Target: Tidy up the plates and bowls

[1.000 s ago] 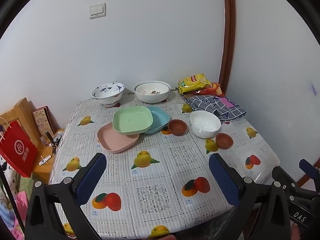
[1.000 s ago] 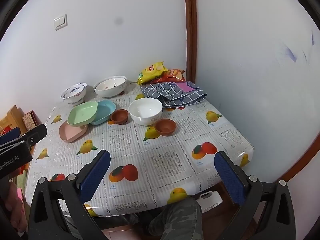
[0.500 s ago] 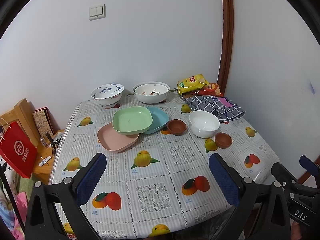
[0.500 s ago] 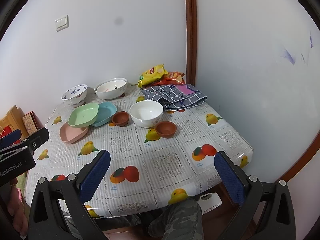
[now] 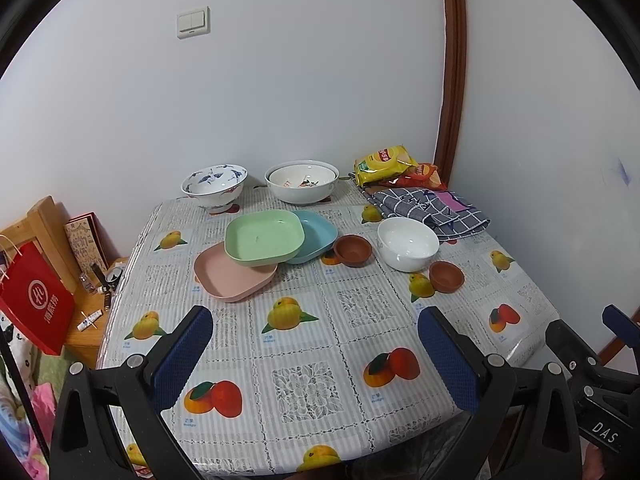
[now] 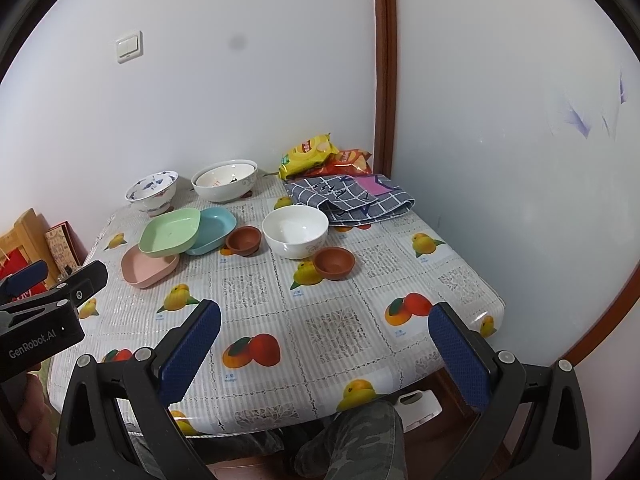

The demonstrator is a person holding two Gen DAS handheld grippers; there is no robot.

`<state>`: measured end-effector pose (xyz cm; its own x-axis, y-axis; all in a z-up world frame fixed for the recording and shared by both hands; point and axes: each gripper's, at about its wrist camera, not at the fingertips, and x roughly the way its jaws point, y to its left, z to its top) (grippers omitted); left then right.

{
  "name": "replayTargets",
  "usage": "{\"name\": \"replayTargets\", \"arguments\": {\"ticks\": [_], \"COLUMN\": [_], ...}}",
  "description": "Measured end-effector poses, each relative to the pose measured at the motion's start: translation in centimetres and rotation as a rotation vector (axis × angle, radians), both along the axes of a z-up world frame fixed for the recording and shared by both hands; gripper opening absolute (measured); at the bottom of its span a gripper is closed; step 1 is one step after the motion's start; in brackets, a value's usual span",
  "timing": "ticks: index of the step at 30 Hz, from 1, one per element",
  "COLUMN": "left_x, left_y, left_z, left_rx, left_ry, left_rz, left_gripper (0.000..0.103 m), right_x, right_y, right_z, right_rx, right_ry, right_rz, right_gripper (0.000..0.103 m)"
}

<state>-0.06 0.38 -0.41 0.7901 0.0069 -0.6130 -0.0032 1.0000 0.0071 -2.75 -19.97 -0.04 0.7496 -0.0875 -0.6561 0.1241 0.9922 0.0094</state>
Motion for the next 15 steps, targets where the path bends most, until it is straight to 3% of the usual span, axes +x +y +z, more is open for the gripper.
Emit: {"name": "replayTargets", "arguments": {"ticks": [15], "left_x": [-0.34], "left_y": [-0.07], "left_z": [-0.19], "left_rx": [-0.003], "left_ry": [-0.007], "left_rz": [-0.001], "left_gripper": [0.103], "right_x": [-0.16], "right_y": [-0.34], "right_z": [0.08], "right_rx": [0.016], "right_ry": [-0.01], "right_rz": [-0.005], "right_gripper": [0.102]}}
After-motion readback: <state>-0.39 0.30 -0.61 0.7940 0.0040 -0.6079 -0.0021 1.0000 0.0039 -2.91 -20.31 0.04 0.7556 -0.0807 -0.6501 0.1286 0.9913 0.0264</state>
